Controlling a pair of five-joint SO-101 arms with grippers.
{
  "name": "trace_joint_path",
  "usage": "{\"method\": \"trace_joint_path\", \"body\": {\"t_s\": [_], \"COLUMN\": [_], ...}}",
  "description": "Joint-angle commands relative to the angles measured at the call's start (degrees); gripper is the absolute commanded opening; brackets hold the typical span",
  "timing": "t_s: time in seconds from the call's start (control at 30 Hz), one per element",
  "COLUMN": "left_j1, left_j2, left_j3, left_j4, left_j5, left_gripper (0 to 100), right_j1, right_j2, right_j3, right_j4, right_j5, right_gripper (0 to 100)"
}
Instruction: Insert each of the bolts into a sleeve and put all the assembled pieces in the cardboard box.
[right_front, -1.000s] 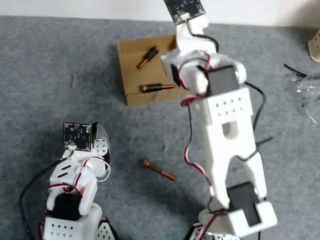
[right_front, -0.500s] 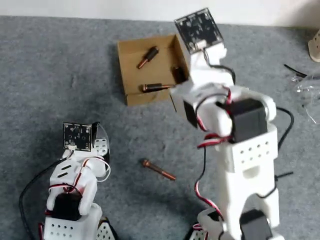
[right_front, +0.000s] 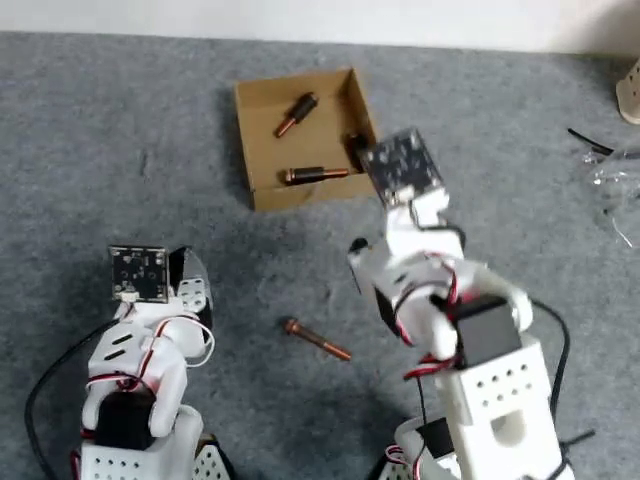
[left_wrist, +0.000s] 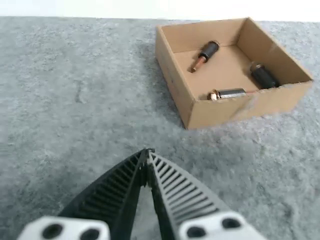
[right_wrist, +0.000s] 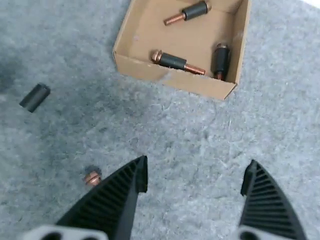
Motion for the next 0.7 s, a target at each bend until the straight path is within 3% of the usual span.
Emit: {"method": "trace_joint_path", "body": {"t_s": [0.0,0.33,0.5,0.67], "left_j1": [-0.7,0.0,4.1,5.0], "left_j2": [-0.3,-0.3,3.7,24.2], "left_j3": [-2.7,-1.6,-4.6,-13.0], "left_j4": [0.2,-0.8,1.0,0.4], "left_j5": [1.0,0.9,0.9,0.9], "left_gripper": [1,1,1,1], "right_j1": [-0.8,-12.1,-9.5,-5.2], "right_j2": [-5.7,-7.5,-7.6,-7.6], "right_j3": [9.3,30.7,33.2,35.9], "right_j4": [-7.4,-18.7,-22.2,-24.9], "right_j5": [-0.4,-0.3,-0.5,-0.4], "right_gripper": [28.1,28.1,28.1,28.1]}}
